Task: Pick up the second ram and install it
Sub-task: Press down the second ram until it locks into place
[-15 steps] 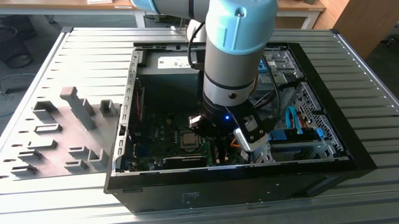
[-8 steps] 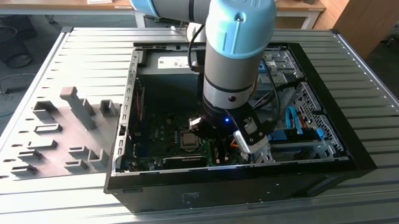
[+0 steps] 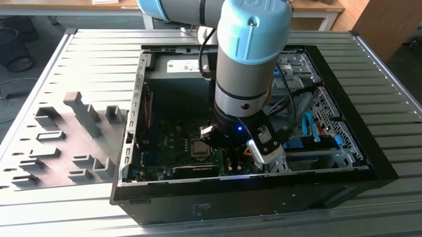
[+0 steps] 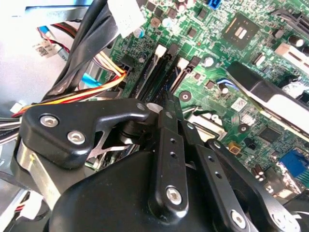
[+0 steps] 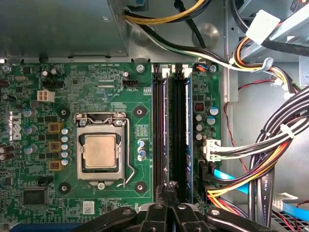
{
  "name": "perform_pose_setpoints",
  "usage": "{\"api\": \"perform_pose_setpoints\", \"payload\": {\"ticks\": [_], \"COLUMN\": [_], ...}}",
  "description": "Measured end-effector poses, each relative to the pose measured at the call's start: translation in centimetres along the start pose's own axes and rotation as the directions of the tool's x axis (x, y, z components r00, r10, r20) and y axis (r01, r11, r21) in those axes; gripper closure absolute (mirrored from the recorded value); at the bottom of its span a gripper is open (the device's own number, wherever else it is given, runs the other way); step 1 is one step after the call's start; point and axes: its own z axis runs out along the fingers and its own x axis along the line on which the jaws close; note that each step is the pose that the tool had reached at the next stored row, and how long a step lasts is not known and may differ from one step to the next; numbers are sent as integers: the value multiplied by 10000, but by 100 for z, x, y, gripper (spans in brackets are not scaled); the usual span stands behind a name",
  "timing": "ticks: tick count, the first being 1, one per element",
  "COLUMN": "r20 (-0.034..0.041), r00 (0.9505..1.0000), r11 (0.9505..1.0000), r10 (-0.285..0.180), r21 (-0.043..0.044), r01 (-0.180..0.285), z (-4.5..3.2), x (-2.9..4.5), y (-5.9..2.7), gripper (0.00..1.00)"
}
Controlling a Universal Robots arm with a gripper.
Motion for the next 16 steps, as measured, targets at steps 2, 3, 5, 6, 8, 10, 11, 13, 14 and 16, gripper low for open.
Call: {"api": "perform_pose_setpoints", "payload": {"ticks": [2, 3, 5, 6, 8, 10, 11, 13, 14, 16], "r20": [1, 2, 11, 8, 4, 4, 4, 5, 4, 5], "r00": [10000, 10000, 10000, 10000, 10000, 10000, 10000, 10000, 10000, 10000], "r11": [10000, 10000, 10000, 10000, 10000, 10000, 10000, 10000, 10000, 10000], "r10": [0, 1, 1, 1, -1, -1, -2, -2, -2, -2], "r21": [-3, -6, -33, -26, 2, 58, 78, 84, 89, 90], "r01": [0, -1, -1, -1, 1, 1, 2, 2, 2, 2], "z": [1, -5, -27, -53, -93, -96, -95, -93, -93, -88], "x": [0, 0, -2, -2, -3, -1, 0, 2, 3, 5], "y": [1, 1, 5, 5, 12, 50, 80, 152, 196, 288], "gripper": [89, 89, 89, 89, 89, 89, 89, 89, 89, 89]}}
